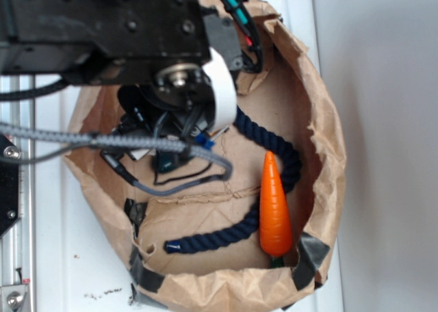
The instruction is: Grab the white paper.
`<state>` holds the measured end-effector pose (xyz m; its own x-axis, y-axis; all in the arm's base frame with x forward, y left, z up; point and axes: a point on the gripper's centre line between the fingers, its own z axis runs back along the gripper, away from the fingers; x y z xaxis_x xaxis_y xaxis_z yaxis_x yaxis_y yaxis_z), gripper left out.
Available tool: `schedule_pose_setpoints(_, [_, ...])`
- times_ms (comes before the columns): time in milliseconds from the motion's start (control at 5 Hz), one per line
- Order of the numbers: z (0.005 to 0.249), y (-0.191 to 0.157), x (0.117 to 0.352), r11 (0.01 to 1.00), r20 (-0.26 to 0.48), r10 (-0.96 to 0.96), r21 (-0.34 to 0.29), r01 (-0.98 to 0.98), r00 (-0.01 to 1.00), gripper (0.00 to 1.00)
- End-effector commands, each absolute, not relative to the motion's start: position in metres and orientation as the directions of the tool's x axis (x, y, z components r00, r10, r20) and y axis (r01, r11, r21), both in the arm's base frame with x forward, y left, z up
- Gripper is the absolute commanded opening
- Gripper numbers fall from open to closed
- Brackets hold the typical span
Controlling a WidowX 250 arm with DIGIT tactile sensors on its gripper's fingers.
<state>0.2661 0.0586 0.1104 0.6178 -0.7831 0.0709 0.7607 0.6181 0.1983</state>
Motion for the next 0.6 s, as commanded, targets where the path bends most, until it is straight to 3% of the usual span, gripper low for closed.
schedule_pose_setpoints(0, [0.091, 0.046, 0.273, 0.577, 0.013, -0.809, 0.206, 0.790, 0.588, 1.00])
schedule_pose_setpoints(200, [0.079, 0.038, 0.264, 0.603, 0.026, -0.796, 0.124, 0.788, 0.605, 1.00])
schedule_pose_setpoints(400, [0.076, 0.037, 0.263, 0.596, 0.029, -0.802, 0.115, 0.795, 0.597, 1.00])
